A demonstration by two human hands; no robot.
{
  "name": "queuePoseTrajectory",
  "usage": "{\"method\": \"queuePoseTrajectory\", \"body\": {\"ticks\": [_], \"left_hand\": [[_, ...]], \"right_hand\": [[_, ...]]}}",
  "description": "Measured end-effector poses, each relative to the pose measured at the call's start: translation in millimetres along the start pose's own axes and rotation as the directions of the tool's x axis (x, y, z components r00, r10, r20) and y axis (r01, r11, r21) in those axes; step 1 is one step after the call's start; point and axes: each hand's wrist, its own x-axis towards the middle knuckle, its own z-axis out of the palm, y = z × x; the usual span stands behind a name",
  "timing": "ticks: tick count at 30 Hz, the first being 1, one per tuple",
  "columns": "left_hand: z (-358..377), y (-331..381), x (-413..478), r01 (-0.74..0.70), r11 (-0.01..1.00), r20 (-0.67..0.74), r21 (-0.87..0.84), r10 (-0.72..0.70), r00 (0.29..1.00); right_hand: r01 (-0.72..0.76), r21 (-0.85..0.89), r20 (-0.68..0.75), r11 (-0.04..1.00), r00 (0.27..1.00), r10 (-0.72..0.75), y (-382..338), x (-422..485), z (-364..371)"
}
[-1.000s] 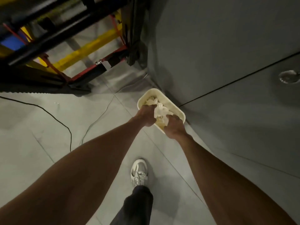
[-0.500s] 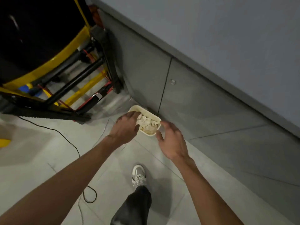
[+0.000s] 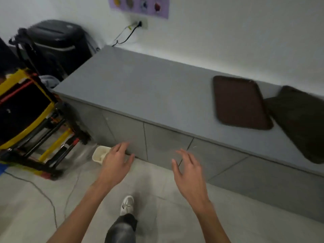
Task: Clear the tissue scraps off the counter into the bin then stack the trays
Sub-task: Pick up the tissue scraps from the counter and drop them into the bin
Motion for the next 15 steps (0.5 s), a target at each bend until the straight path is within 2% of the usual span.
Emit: {"method": "queuePoseTrajectory", "body": {"ticks": [3,6,11,15], "left_hand": [[10,81,-18,-0.056,0.996,0.036,-0.063,0.058,0.998],[25,159,-27,-0.168,0.976,0.078,-0.137,0.180,0.981],[74,275,-18,-0.327,0.926,0.130,-0.187,0.354,0.926],[132,362,0,-0.423,0.885,0.185,-0.193,0.456,0.870]], "right_hand": [[-0.078,-0.018,-0.114,0.997,0.991,0.075,39,-33,-75],[-0.168,-0.004,-0.228,0.986,0.960,0.163,77,-58,-146],[-0.328,0.004,-0.393,0.945,0.868,0.303,157,-89,-237],[-0.438,0.059,-0.469,0.897,0.781,0.412,233,-98,-296]]}}
